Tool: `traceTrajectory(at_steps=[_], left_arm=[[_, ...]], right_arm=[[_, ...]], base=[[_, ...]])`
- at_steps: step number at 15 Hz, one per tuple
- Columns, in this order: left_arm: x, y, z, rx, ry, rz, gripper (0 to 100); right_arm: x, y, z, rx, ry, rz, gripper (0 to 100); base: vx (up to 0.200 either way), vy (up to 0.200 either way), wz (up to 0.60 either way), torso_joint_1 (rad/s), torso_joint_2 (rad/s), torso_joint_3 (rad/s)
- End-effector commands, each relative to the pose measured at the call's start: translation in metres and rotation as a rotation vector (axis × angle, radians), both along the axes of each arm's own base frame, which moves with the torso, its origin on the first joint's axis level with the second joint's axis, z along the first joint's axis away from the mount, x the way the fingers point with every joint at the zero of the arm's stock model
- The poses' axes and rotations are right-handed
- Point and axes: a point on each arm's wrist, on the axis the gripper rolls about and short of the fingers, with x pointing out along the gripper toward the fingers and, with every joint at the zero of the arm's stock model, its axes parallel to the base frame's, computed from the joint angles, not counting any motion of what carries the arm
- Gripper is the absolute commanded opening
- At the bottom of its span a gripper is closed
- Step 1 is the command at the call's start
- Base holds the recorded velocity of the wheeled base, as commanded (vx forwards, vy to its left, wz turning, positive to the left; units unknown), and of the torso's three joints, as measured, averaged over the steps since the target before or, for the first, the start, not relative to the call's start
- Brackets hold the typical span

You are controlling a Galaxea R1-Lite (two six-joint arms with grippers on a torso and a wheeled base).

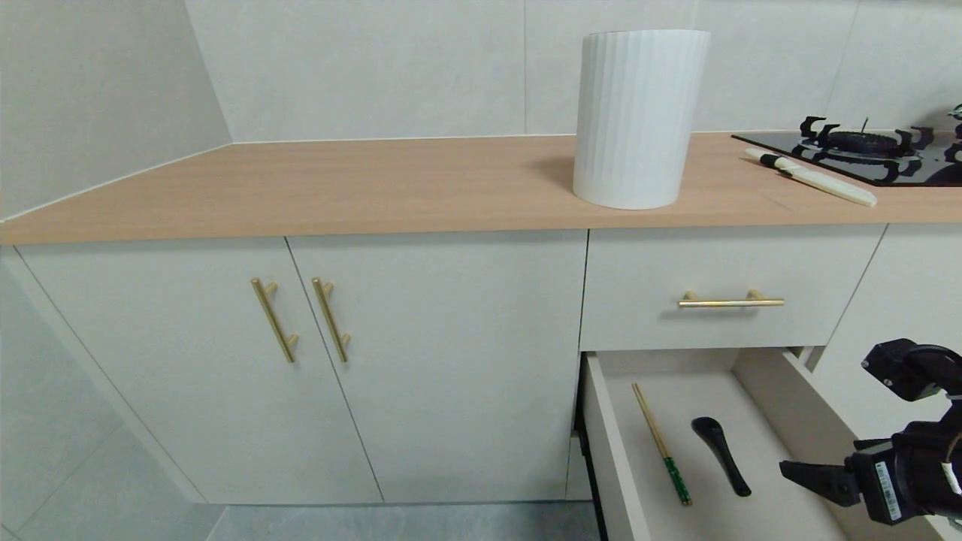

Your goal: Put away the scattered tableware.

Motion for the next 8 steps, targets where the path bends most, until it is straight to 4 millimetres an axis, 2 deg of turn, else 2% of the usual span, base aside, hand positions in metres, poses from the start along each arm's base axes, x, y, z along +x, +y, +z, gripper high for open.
traceTrajectory(at_steps=[1,6,8], left_arm=[[0.000,0.000,0.000,0.000,0.000,-0.001,100],[0.000,0.000,0.000,0.000,0.000,0.001,100],[0.000,0.000,0.000,-0.001,0.000,0.001,100]], right_arm=[[-0.004,0.000,0.004,0.002,-0.012,0.008,100],[-0.009,0.004,-0.002,-0.020,0.071,0.041,100],[-0.010,0.008,-0.009,-0.040,0.140,0.068,100]], base=[[-0.200,0.000,0.00,0.007,0.00,0.002],[-0.200,0.000,0.00,0.000,0.00,0.005],[0.000,0.000,0.00,0.000,0.00,0.000]])
